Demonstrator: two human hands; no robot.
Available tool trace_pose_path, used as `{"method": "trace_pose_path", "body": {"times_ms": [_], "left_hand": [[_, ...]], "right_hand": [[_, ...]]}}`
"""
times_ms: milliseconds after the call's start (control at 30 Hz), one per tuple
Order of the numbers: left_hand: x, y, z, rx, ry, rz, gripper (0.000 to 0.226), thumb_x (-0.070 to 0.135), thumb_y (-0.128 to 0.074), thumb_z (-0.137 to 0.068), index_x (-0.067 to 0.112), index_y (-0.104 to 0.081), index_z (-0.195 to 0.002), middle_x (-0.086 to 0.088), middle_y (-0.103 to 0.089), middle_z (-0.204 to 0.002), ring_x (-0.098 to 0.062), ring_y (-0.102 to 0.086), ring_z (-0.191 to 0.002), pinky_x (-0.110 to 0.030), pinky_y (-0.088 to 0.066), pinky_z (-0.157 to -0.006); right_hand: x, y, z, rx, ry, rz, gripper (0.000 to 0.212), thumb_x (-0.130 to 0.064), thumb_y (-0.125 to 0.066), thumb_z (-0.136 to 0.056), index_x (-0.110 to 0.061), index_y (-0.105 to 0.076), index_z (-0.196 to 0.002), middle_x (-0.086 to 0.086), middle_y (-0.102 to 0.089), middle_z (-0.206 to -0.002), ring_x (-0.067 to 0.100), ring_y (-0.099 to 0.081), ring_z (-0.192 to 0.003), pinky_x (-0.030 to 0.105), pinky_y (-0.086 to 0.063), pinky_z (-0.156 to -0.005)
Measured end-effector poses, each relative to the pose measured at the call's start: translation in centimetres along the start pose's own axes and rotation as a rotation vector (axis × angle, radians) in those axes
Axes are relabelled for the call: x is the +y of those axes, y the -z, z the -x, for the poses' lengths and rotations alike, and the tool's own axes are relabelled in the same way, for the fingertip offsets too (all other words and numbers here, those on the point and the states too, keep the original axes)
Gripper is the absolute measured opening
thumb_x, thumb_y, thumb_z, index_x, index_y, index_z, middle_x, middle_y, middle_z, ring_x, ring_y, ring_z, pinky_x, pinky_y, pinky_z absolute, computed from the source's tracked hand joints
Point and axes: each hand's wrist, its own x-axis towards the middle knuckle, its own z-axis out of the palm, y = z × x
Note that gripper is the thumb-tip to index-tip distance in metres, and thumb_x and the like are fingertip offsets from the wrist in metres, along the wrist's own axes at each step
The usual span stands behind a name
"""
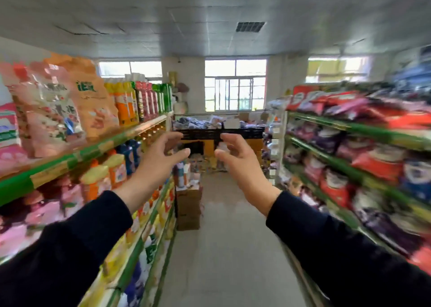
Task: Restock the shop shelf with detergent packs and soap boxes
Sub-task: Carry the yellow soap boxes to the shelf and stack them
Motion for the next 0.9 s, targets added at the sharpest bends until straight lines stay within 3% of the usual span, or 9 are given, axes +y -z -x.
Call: {"method": "trace_pose_path", "body": {"times_ms": [100, 267, 367, 467, 567, 667, 767, 833, 900], "left_hand": [[2.8, -6.8, -0.2, -0.177, -0.01, 0.104, 0.038, 0.027, -0.073, -0.093, 0.029, -0.06, -0.129, 0.005, -0.062, -0.135, -0.013, -0.055, -0.129, -0.044, -0.04, -0.116], [8.7, -18.4, 0.4, -0.415, -0.09, 0.245, 0.036, 0.026, -0.073, -0.093, 0.027, -0.062, -0.127, 0.016, -0.064, -0.122, -0.002, -0.058, -0.121, -0.023, -0.045, -0.103], [12.6, -25.0, 1.4, -0.554, -0.117, 0.315, 0.037, 0.033, -0.072, -0.094, 0.032, -0.06, -0.129, 0.012, -0.061, -0.133, -0.007, -0.055, -0.127, -0.031, -0.042, -0.108], [16.3, -30.9, 2.7, -0.671, -0.16, 0.385, 0.036, 0.039, -0.073, -0.092, 0.039, -0.06, -0.126, 0.017, -0.061, -0.132, 0.0, -0.055, -0.124, -0.032, -0.042, -0.109], [19.8, -36.2, 4.1, -0.753, -0.207, 0.445, 0.033, 0.037, -0.073, -0.092, 0.04, -0.06, -0.123, 0.017, -0.062, -0.13, 0.003, -0.056, -0.122, -0.031, -0.042, -0.109], [23.6, -41.5, 5.7, -0.834, -0.257, 0.47, 0.043, 0.037, -0.072, -0.092, 0.033, -0.059, -0.133, 0.01, -0.06, -0.138, -0.004, -0.055, -0.128, -0.023, -0.042, -0.103], [27.0, -45.9, 7.1, -0.91, -0.301, 0.493, 0.047, 0.036, -0.072, -0.093, 0.031, -0.056, -0.137, 0.008, -0.057, -0.144, -0.006, -0.053, -0.131, -0.024, -0.041, -0.104], [29.2, -48.7, 8.0, -0.935, -0.339, 0.495, 0.047, 0.036, -0.071, -0.094, 0.032, -0.055, -0.138, 0.008, -0.055, -0.146, -0.008, -0.051, -0.134, -0.031, -0.04, -0.111], [31.3, -51.4, 9.0, -0.949, -0.368, 0.511, 0.046, 0.035, -0.07, -0.095, 0.031, -0.055, -0.138, 0.008, -0.056, -0.145, -0.007, -0.05, -0.134, -0.033, -0.039, -0.114]], "right_hand": [[-0.7, 7.7, 3.0, 0.127, -0.048, 0.094, 0.043, -0.029, -0.07, -0.093, -0.031, -0.057, -0.135, -0.011, -0.061, -0.132, 0.003, -0.058, -0.119, 0.021, -0.049, -0.091], [-3.0, 19.2, 8.3, 0.318, -0.114, 0.266, 0.041, -0.03, -0.071, -0.092, -0.029, -0.058, -0.131, -0.011, -0.063, -0.127, 0.003, -0.062, -0.113, 0.021, -0.052, -0.089], [-4.6, 25.5, 11.7, 0.411, -0.157, 0.363, 0.039, -0.034, -0.07, -0.093, -0.032, -0.057, -0.13, -0.022, -0.06, -0.12, -0.014, -0.058, -0.101, 0.008, -0.046, -0.074], [-5.8, 31.0, 14.7, 0.5, -0.206, 0.449, 0.041, -0.038, -0.07, -0.093, -0.033, -0.056, -0.132, -0.016, -0.059, -0.129, -0.005, -0.057, -0.11, 0.017, -0.044, -0.081], [-6.9, 35.9, 17.4, 0.552, -0.227, 0.514, 0.04, -0.036, -0.069, -0.095, -0.033, -0.055, -0.132, -0.025, -0.057, -0.123, -0.02, -0.055, -0.1, 0.008, -0.043, -0.079], [-8.3, 41.0, 20.0, 0.595, -0.27, 0.595, 0.048, -0.033, -0.069, -0.095, -0.028, -0.052, -0.14, -0.014, -0.056, -0.138, 0.002, -0.054, -0.126, 0.031, -0.046, -0.105], [-9.3, 45.9, 21.9, 0.608, -0.32, 0.599, 0.051, -0.028, -0.07, -0.095, -0.028, -0.051, -0.143, -0.004, -0.056, -0.14, 0.019, -0.055, -0.13, 0.043, -0.05, -0.108], [-9.8, 49.0, 23.3, 0.607, -0.33, 0.6, 0.053, -0.026, -0.07, -0.095, -0.027, -0.051, -0.145, -0.005, -0.055, -0.14, 0.015, -0.054, -0.131, 0.028, -0.056, -0.097], [-10.2, 52.0, 24.9, 0.625, -0.353, 0.645, 0.054, -0.029, -0.07, -0.095, -0.027, -0.051, -0.146, -0.008, -0.055, -0.141, 0.008, -0.048, -0.133, 0.015, -0.047, -0.093]]}}
